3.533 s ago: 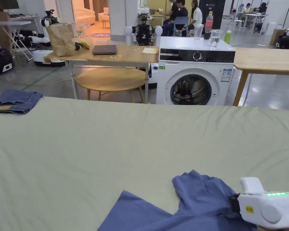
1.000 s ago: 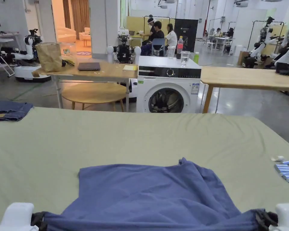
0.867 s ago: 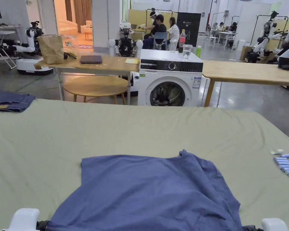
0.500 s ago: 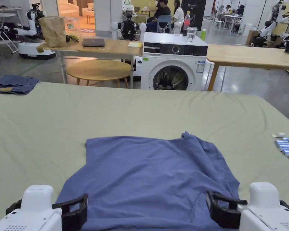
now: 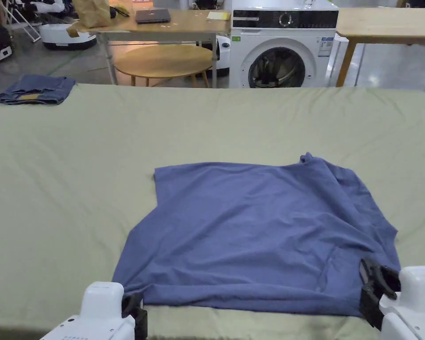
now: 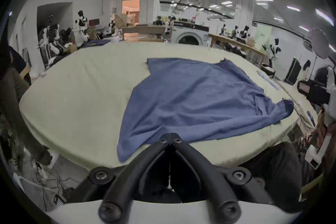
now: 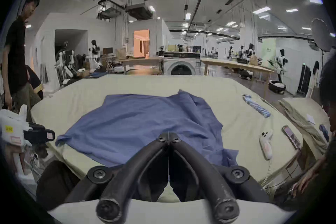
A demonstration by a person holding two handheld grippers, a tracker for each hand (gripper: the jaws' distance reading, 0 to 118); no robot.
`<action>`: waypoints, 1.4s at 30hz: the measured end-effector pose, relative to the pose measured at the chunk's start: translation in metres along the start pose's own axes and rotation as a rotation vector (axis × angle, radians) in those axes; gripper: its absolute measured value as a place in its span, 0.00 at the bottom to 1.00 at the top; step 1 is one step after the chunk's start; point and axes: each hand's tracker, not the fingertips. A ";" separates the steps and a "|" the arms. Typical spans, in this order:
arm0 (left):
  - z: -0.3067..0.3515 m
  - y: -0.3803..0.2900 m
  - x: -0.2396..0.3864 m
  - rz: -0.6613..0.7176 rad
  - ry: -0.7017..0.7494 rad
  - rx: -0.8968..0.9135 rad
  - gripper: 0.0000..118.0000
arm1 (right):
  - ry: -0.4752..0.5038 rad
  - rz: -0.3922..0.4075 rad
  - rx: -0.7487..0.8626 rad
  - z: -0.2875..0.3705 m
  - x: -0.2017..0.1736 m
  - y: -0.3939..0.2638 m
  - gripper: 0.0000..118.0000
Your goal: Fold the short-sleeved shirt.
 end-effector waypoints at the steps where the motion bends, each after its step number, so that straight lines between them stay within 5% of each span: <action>1: 0.001 -0.004 -0.003 -0.017 0.016 -0.003 0.00 | -0.005 -0.001 -0.019 -0.002 0.002 -0.004 0.00; 2: -0.005 -0.005 -0.012 -0.040 0.043 -0.008 0.03 | -0.014 -0.007 -0.032 -0.005 0.004 -0.010 0.00; 3: -0.006 -0.006 -0.016 -0.064 0.073 -0.013 0.28 | -0.015 -0.012 -0.043 -0.007 0.005 -0.015 0.00; 5: -0.016 -0.006 -0.024 -0.107 0.108 -0.069 0.99 | -0.010 -0.025 -0.072 -0.010 0.011 -0.015 0.00; 6: -0.023 -0.006 -0.030 -0.119 0.110 -0.070 0.99 | -0.013 -0.026 -0.082 -0.011 0.012 -0.018 0.00; 11: -0.059 0.004 -0.052 -0.126 0.128 -0.085 0.93 | -0.042 -0.014 -0.122 -0.020 0.024 -0.021 0.00; 13: -0.076 0.007 -0.061 -0.100 0.098 -0.139 0.58 | -0.059 -0.011 -0.138 -0.023 0.029 -0.016 0.00; 14: -0.086 0.008 -0.061 -0.101 0.096 -0.167 0.26 | -0.076 -0.006 -0.143 -0.023 0.034 -0.016 0.00; 17: -0.098 0.011 -0.058 -0.138 0.062 -0.202 0.05 | -0.124 -0.001 -0.158 -0.021 0.050 -0.013 0.00; 22: -0.073 0.027 -0.046 -0.117 0.040 -0.143 0.04 | -0.207 -0.015 -0.192 -0.006 0.089 -0.016 0.00; 23: -0.071 0.028 -0.046 -0.109 0.038 -0.137 0.04 | -0.180 -0.041 -0.239 -0.006 0.099 -0.020 0.05; 24: -0.071 0.029 -0.046 -0.103 0.033 -0.134 0.02 | -0.164 -0.050 -0.273 -0.007 0.103 -0.023 0.26; 26: -0.070 0.030 -0.044 -0.094 0.033 -0.145 0.02 | -0.170 -0.054 -0.346 -0.015 0.112 -0.036 0.99; 27: -0.071 0.030 -0.044 -0.094 0.036 -0.147 0.02 | -0.145 -0.034 -0.340 -0.014 0.113 -0.040 1.00; 32: -0.075 0.028 -0.043 -0.084 0.050 -0.172 0.02 | -0.124 0.004 -0.356 -0.052 0.109 -0.047 0.94; 34: -0.075 0.028 -0.041 -0.084 0.057 -0.173 0.02 | -0.112 -0.007 -0.318 -0.058 0.110 -0.042 0.55; 35: -0.075 0.028 -0.040 -0.082 0.059 -0.174 0.02 | -0.118 -0.035 -0.300 -0.062 0.112 -0.037 0.21; 36: -0.075 0.028 -0.040 -0.079 0.057 -0.174 0.02 | -0.097 -0.087 -0.294 -0.059 0.118 -0.043 0.07; 38: -0.074 0.030 -0.038 -0.080 0.065 -0.173 0.01 | -0.066 -0.150 -0.282 -0.057 0.121 -0.036 0.06; 42: -0.062 0.048 -0.032 -0.098 0.085 -0.156 0.01 | -0.075 -0.125 -0.252 -0.044 0.123 -0.019 0.06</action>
